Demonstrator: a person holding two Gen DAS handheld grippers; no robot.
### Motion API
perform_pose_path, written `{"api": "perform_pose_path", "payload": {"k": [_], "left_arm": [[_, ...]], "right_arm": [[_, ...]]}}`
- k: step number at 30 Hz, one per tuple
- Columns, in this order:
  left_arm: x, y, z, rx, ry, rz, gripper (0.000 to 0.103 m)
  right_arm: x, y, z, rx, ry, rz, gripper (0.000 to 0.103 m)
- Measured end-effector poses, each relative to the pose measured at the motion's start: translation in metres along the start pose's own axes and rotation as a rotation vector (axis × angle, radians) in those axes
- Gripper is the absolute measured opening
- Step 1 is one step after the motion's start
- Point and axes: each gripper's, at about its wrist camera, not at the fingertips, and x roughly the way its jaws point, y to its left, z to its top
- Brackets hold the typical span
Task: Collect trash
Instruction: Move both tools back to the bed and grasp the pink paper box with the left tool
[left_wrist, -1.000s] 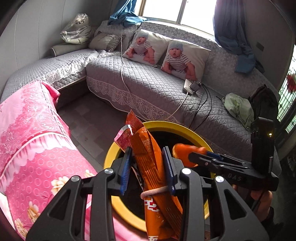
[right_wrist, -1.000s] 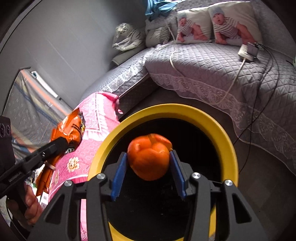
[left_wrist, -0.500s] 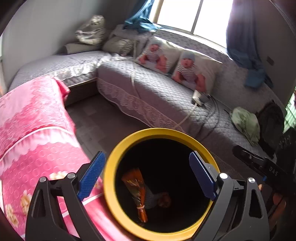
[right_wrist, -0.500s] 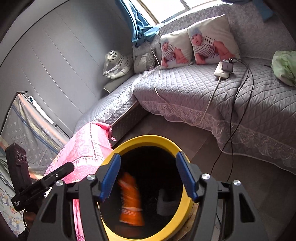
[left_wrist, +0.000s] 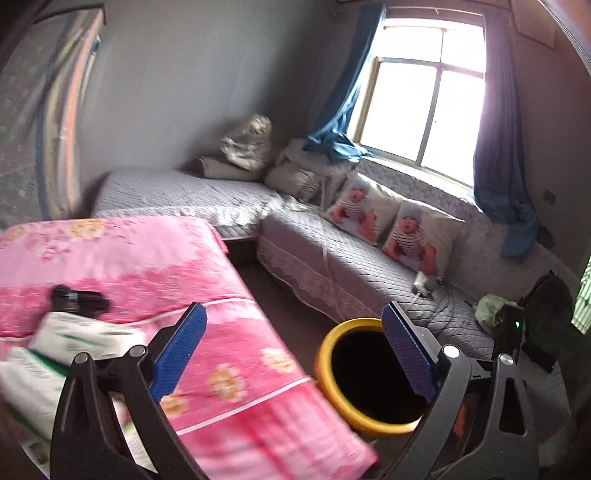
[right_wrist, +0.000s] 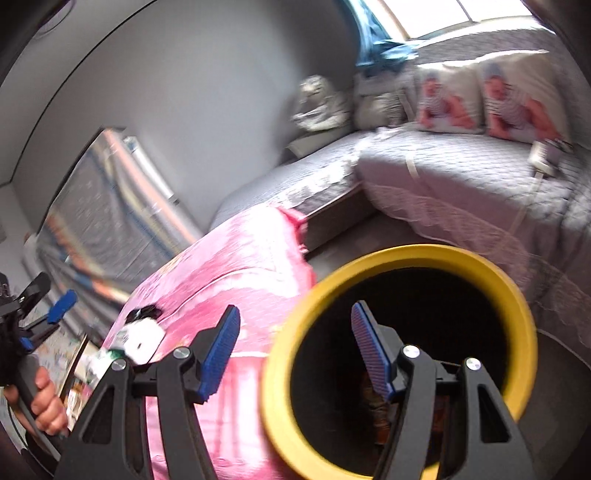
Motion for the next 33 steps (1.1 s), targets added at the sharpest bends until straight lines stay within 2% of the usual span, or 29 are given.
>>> {"api": "perform_pose_path", "payload": {"k": [6,8,10,15,23,29,31,33], "left_arm": [[-0.088,0.058,-0.029,0.054,-0.05,0.31,0.094],[-0.107,0.072,-0.045,0.062,-0.025,0.395,0.094],[-0.124,0.088,-0.06,0.051,0.007,0.436,0.094],[-0.138,0.117,-0.091,0.022,0.069,0.507,0.093],[-0.12,0.168,-0.103,-0.125,0.139,0.503,0.092],[-0.114,0.186,-0.11,-0.166,0.183,0.513,0.072],[-0.114,0.191,-0.112,-0.18,0.193,0.514,0.06],[-0.115,0.196,-0.116,-0.192,0.199,0.529,0.055]], "right_arm": [[0.031,0.058,-0.01,-0.092,0.082,0.084,0.06],[0.039,0.077,-0.013,-0.12,0.1,0.106,0.06],[0.046,0.094,-0.017,-0.147,0.121,0.126,0.06],[0.059,0.13,-0.024,-0.209,0.155,0.15,0.06],[0.056,0.156,-0.025,-0.284,0.153,0.148,0.06],[0.056,0.149,-0.023,-0.27,0.152,0.142,0.063],[0.056,0.149,-0.023,-0.268,0.155,0.146,0.063],[0.055,0.151,-0.023,-0.272,0.158,0.151,0.063]]}}
